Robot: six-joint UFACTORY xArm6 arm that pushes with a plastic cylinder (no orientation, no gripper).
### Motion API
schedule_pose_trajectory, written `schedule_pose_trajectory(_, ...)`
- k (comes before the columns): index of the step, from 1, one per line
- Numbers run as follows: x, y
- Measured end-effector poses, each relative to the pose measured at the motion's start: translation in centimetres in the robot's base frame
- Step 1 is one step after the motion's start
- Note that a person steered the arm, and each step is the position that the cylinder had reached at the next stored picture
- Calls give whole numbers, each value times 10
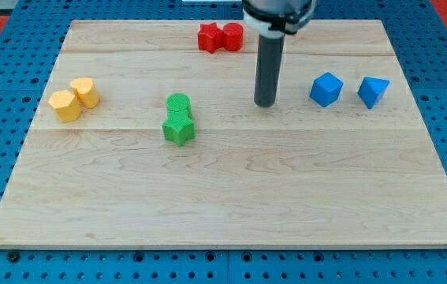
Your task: Point your arm at the bottom of the triangle
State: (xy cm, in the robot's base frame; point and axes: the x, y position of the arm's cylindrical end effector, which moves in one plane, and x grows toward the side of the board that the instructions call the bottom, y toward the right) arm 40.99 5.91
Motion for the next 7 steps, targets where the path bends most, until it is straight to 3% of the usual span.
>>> schedule_pose_trajectory(1,57,24)
schedule_pose_trajectory(2,61,56)
schedule_pose_trajectory(4,69,65)
schedule_pose_trajectory(5,55,125)
schedule_pose_trajectory(7,20,182)
